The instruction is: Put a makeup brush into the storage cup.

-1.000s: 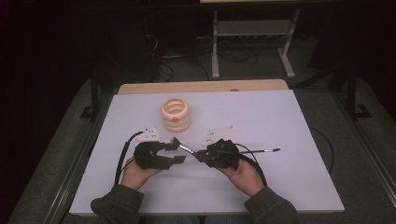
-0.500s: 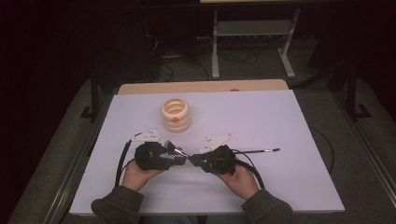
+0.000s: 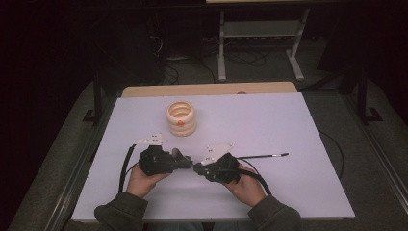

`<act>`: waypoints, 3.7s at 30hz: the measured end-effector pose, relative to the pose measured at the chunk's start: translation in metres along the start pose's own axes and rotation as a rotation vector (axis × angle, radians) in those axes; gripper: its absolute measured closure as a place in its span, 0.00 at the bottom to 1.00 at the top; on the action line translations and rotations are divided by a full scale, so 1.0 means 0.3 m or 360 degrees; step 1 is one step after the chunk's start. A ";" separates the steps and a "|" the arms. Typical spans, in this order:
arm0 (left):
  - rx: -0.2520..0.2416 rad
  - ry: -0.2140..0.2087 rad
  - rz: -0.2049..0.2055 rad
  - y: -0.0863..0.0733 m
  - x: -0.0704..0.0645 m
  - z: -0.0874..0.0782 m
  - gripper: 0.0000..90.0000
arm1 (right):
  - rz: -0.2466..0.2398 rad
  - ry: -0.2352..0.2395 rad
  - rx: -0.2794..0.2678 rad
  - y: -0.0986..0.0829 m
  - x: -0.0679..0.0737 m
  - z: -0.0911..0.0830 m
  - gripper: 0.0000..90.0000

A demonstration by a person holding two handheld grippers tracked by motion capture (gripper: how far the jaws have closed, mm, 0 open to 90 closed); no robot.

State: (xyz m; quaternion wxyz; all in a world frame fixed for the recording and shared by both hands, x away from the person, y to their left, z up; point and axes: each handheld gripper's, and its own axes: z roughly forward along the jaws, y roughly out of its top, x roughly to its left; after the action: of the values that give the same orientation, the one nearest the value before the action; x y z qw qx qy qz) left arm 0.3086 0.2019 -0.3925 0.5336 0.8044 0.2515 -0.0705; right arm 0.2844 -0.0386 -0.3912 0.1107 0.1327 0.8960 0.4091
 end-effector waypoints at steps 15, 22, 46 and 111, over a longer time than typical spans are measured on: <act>0.0191 0.0172 0.0189 0.024 -0.062 0.019 0.85 | 0.0032 0.0065 0.0100 -0.002 0.000 0.032 0.77; 0.0201 0.0153 0.0205 0.028 -0.071 0.026 0.85 | 0.0024 0.0074 0.0091 -0.001 0.002 0.037 0.86; 0.0178 0.0150 0.0186 0.020 -0.065 0.032 0.85 | 0.0180 0.0167 -0.0009 -0.006 -0.006 0.040 0.86; 0.0195 0.0328 0.0063 0.320 0.091 -0.065 0.86 | 0.0521 -0.0141 -0.0019 -0.332 -0.203 -0.291 0.30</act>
State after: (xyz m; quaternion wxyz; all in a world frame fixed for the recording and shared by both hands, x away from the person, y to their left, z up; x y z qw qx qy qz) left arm 0.3754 0.1990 -0.3157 0.4561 0.8432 0.2844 0.0079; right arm 0.3001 -0.1827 -0.4059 0.0826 0.2941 0.8541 0.4209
